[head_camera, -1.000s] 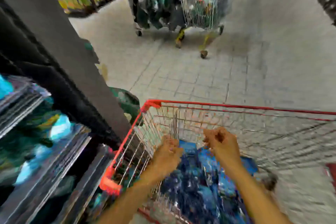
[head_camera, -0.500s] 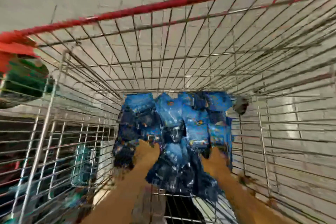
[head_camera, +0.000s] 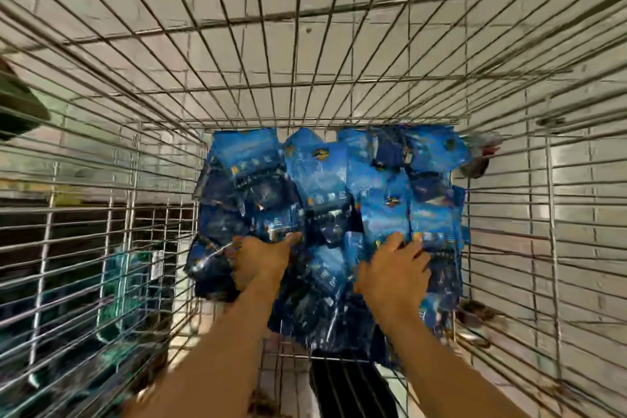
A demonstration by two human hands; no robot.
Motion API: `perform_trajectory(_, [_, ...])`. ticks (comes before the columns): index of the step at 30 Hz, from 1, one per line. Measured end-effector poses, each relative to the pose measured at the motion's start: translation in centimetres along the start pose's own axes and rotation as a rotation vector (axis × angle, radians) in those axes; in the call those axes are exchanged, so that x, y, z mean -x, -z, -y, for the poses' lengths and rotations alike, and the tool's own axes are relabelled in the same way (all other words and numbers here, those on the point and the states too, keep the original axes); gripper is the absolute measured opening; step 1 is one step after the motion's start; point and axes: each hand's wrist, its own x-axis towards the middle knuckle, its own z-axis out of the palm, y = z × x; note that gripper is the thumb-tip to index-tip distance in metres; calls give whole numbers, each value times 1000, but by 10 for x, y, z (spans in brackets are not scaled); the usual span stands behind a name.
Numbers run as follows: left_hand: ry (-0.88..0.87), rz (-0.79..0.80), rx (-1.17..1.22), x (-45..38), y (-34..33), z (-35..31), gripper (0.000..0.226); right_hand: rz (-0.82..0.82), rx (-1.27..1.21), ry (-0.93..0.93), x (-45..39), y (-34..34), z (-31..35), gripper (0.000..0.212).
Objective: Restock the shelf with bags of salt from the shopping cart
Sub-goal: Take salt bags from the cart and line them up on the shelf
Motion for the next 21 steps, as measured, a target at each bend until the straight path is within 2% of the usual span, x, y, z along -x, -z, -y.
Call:
perform_trajectory(2, [36, -24, -49, 0, -4, 3, 137, -27, 7, 23, -4, 7, -6, 65])
perform_trajectory(4, [29, -14, -89, -3, -5, 5, 145, -27, 36, 46, -7, 11, -11, 53])
perform_trajectory(7, [37, 50, -112, -8, -5, 5, 119, 4, 78, 65, -9, 12, -11, 45])
perform_trajectory(10, [55, 103, 113, -2, -6, 3, 57, 17, 68, 94, -4, 17, -16, 44])
perform_trajectory(11, [57, 117, 198, 3, -7, 3, 50, 8, 33, 137, -1, 18, -20, 43])
perform_trajectory(13, [70, 177, 280, 16, -7, 8, 46, 11, -131, 270, 11, 21, -26, 37])
perform_trajectory(16, [95, 287, 326, 52, 2, 20, 33, 156, -574, 338, 42, 39, -18, 24])
perform_trajectory(18, [1, 342, 379, 77, 13, 25, 31, 242, -730, 304, 62, 57, -8, 47])
perform_trajectory(19, [-58, 362, 394, 89, 24, 25, 38, 286, -786, 281, 73, 69, -4, 55])
perform_trajectory(21, [-151, 368, 404, 112, 57, 15, 62, 337, -920, 260, 95, 99, 3, 58])
